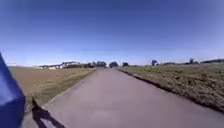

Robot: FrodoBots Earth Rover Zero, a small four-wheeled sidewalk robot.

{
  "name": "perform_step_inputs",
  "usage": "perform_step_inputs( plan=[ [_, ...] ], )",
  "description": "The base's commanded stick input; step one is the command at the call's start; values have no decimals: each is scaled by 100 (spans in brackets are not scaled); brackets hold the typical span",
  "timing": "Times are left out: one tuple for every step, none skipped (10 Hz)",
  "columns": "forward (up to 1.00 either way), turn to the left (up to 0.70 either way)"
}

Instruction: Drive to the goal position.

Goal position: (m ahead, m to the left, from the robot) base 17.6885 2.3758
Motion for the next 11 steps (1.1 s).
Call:
perform_step_inputs(
  plan=[
    [70,0],
    [70,0],
    [70,0],
    [70,0],
    [70,0],
    [70,0],
    [70,0],
    [70,0],
    [70,0],
    [70,0],
    [70,0]
  ],
)
